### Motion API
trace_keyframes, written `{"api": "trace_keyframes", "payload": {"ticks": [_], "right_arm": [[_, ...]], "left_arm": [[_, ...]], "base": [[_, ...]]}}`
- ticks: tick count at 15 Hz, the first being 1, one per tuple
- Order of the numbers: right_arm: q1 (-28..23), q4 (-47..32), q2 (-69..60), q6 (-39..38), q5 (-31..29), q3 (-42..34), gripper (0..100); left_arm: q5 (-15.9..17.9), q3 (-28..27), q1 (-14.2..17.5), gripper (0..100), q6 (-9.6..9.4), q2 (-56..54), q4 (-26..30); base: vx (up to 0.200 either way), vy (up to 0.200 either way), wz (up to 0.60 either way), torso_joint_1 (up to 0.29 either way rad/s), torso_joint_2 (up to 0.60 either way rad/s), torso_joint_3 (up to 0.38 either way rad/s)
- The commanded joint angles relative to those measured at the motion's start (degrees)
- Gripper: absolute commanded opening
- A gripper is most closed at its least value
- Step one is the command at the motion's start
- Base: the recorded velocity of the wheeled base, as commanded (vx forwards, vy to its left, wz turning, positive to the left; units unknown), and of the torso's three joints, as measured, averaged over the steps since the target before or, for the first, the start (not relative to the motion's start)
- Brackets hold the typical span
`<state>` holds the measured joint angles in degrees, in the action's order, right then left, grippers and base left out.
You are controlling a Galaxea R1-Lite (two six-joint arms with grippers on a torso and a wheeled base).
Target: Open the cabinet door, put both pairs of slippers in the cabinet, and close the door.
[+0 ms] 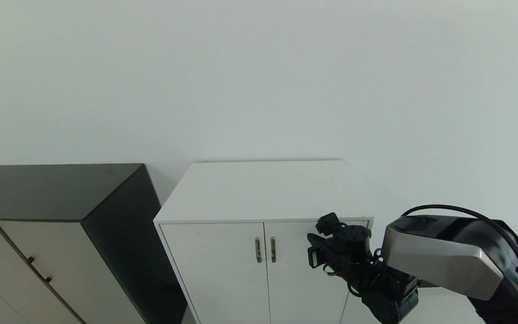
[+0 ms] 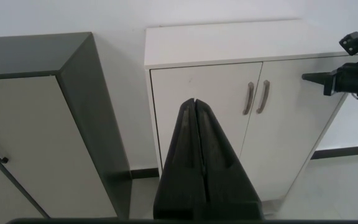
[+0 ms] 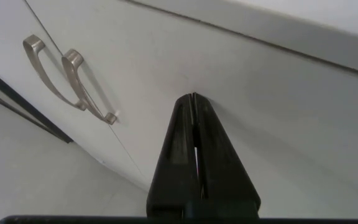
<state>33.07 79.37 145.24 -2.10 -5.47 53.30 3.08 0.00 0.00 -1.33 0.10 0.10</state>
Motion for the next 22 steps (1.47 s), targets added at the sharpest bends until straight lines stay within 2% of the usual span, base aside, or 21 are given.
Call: {"api": "trace_keyframes", "payload": {"ticks": [1, 4, 6, 8, 10, 12, 14, 15, 16, 18, 22], "right_arm": [[1.4, 1.8, -1.5, 0.2, -0.5, -3.2, 0], [2.2, 2.9, -5.6, 0.3, -2.0, -8.4, 0], [1.5, 6.7, -7.7, 0.4, -2.3, -14.4, 0], [-0.8, 10.6, -10.8, 0.3, -2.3, -23.2, 0], [-2.4, 10.6, -18.7, -0.2, -2.3, -33.5, 0], [-4.6, 10.6, -24.2, -0.2, -2.8, -39.4, 0], [-7.8, 10.6, -26.6, -0.5, -10.0, -42.9, 0], [-9.7, 10.6, -27.3, -2.8, -16.1, -45.4, 0], [-11.0, 10.6, -27.9, -4.8, -19.3, -47.6, 0], [-13.9, 10.6, -30.3, -5.9, -20.1, -53.1, 0], [-19.5, 9.3, -37.1, -7.6, -20.9, -53.3, 0]], "left_arm": [[0.1, 0.0, 0.0, 0, 0.01, 0.0, 0.0], [0.0, 0.0, 0.0, 0, 0.01, 0.1, 0.0], [0.0, 0.0, 0.0, 0, 0.01, 0.1, 0.0], [0.0, 0.0, 0.0, 0, 0.01, 0.0, 0.0], [0.0, 0.0, 0.0, 0, 0.01, 0.1, 0.0], [0.0, 0.0, 0.0, 0, 0.01, 0.1, 0.0], [0.0, 0.0, 0.0, 0, 0.10, 0.1, 0.0], [0.0, 0.0, 0.0, 0, 0.10, 0.1, 0.0], [0.0, 0.0, 0.0, 0, 0.10, 0.1, 0.0], [0.0, 0.0, 0.0, 0, 0.10, 0.1, 0.0], [0.0, 0.0, 0.0, 0, 0.10, 0.1, 0.0]], "base": [[0.000, 0.000, 0.00, 0.000, 0.00, 0.000], [0.000, 0.000, 0.00, 0.000, 0.00, 0.000], [0.000, 0.000, 0.00, 0.000, 0.00, 0.000], [0.000, 0.000, 0.00, 0.000, 0.00, 0.000], [0.000, 0.000, 0.00, 0.000, 0.00, 0.000], [0.000, 0.000, 0.00, 0.000, 0.00, 0.000], [0.000, 0.000, 0.00, 0.000, 0.00, 0.000], [0.000, 0.000, 0.00, 0.000, 0.00, 0.000], [0.000, 0.000, 0.00, 0.000, 0.00, 0.000], [0.000, 0.000, 0.00, 0.000, 0.00, 0.000], [0.000, 0.000, 0.00, 0.000, 0.00, 0.000]]}}
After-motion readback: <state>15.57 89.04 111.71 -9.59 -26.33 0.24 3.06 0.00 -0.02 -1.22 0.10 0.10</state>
